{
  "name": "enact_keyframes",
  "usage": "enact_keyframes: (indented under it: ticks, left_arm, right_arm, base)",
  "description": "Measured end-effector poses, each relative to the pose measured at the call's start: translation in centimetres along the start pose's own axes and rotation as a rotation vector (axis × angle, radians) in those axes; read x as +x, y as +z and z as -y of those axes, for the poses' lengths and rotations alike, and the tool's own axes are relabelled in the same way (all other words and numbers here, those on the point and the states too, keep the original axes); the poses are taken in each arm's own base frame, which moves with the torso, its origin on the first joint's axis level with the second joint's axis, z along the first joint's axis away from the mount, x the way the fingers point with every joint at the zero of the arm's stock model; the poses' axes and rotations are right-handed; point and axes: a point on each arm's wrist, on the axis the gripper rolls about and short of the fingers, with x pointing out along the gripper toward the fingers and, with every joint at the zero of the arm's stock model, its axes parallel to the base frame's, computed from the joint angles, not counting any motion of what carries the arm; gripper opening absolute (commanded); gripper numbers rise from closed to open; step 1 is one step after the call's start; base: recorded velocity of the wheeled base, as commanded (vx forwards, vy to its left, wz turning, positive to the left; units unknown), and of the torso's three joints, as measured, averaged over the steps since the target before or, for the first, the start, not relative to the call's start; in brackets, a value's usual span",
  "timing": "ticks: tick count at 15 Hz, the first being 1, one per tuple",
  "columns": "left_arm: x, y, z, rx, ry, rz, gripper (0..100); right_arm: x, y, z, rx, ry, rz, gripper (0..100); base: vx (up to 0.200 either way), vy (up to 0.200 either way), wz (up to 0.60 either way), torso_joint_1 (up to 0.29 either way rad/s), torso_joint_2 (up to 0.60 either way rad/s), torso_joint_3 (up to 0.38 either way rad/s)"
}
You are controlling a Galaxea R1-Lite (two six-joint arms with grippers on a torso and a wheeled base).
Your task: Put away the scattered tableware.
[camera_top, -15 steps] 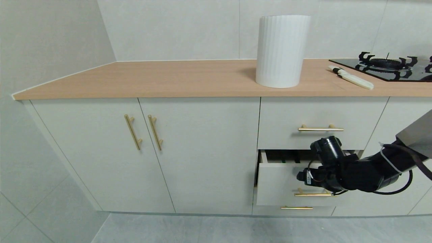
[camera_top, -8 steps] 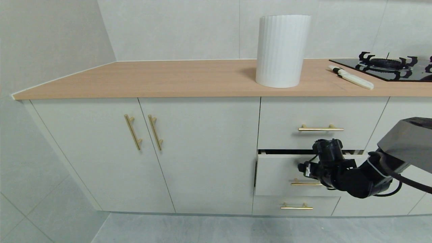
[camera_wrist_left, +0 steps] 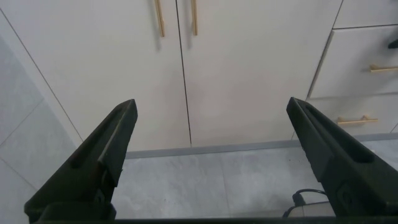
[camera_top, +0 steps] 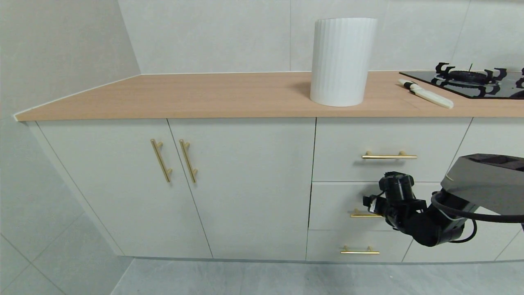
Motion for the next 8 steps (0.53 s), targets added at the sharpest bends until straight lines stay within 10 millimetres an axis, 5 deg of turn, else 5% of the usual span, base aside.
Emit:
enact_keyframes:
  ticks: [8]
  left_arm:
    - [0.0, 0.0, 0.0, 0.000, 0.000, 0.000, 100]
  right_arm:
    - [1.6, 0.2, 0.4, 0.032, -0.010, 0.056, 100]
  base:
    - [0.000, 0.000, 0.00, 0.000, 0.00, 0.000]
